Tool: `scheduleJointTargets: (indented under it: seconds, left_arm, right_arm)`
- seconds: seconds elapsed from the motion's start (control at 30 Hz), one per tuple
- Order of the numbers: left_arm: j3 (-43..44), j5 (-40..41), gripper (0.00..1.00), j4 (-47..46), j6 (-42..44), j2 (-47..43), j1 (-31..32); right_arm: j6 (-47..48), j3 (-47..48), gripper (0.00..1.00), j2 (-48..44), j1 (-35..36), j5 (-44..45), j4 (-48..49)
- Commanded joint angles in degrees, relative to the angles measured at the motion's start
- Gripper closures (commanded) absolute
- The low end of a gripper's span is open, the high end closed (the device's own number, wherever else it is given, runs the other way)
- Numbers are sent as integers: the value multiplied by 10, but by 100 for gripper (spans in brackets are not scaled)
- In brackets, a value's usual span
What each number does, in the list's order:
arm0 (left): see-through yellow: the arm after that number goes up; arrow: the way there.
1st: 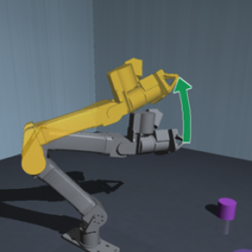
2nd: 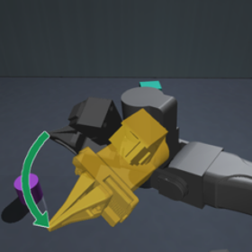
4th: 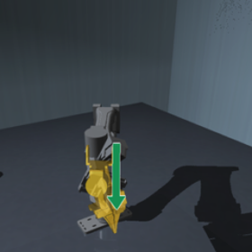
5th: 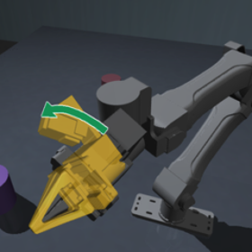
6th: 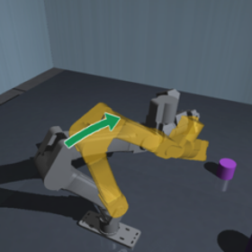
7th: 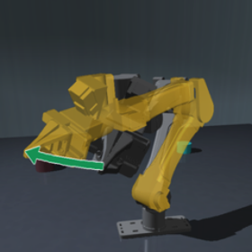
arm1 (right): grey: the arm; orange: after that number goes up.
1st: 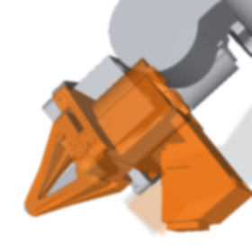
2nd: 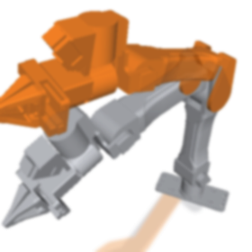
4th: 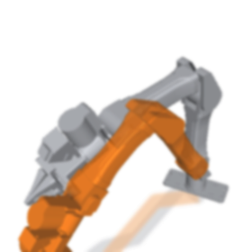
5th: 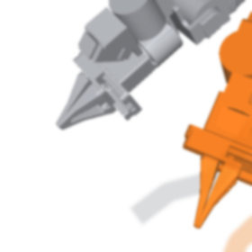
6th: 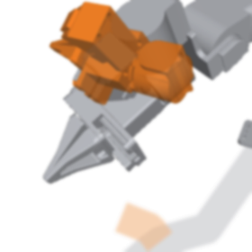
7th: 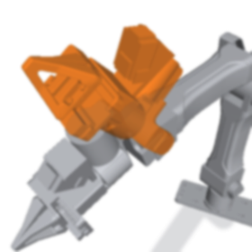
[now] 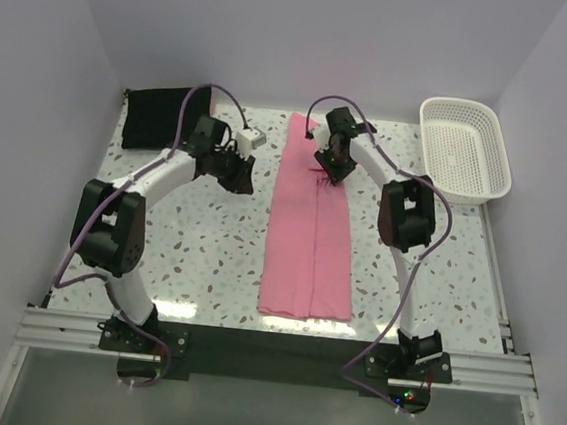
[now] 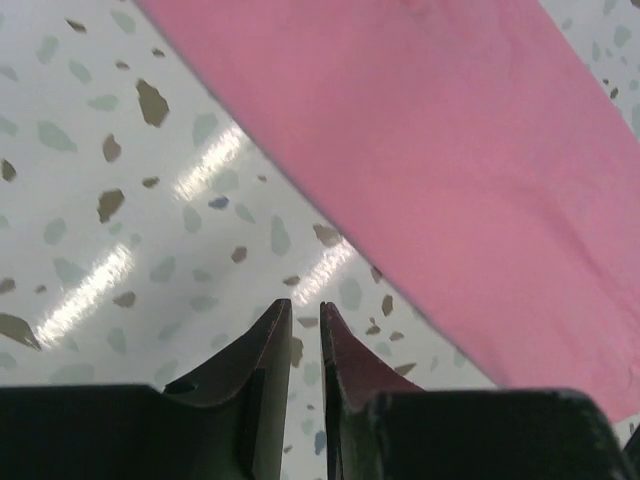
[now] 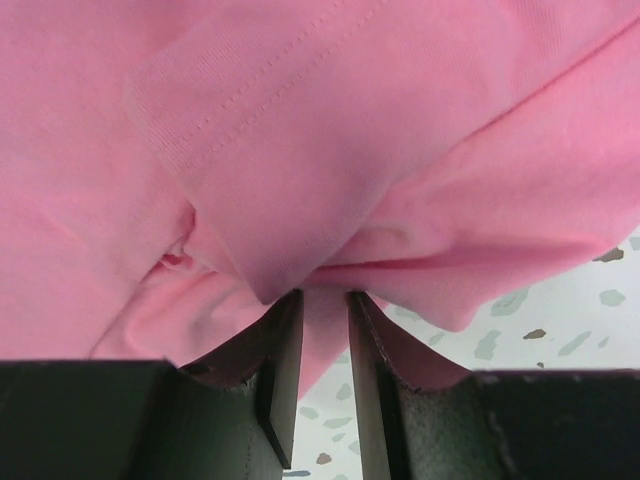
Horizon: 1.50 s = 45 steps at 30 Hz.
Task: Fold and stack the t-shirts
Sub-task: Fold the tshirt
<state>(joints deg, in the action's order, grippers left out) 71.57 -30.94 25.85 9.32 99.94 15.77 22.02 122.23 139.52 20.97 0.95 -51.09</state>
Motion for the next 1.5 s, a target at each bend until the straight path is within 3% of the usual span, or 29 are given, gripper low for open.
scheduleJointTargets:
  seconds: [0.0,0.13,0.37,0.5,0.63,0.83,1.0,1.3,1.47]
  left_arm:
    - [89,-10,78,-27,5,52,1]
    - [175,-18,78,-68,-19,152,22]
    - [356,-16,78,-84,-33,296,58]
    - [391,-6,77,-93,-41,346,72]
    - [395,2,77,-87,-43,380,81]
    - [377,47,90,-29,-25,393,60]
    - [326,69,92,-25,3,367,44]
    - [349,91,92,-13,10,371,41]
    - [381,66,84,-26,7,376,41]
  right_arm:
    - [10,-65,72,-12,-19,27,32]
    - [21,-114,73,-57,-35,28,32]
    - [10,-119,73,-66,-38,34,20]
    - [0,-122,73,-63,-40,28,24]
    - [-8,-128,73,-58,-39,25,24]
    - [-2,-152,73,-61,-39,24,39]
    - [-4,-148,73,-46,-40,23,46]
    - [-16,-89,72,-13,-37,0,37]
    - [-30,-55,64,-7,-35,-30,45]
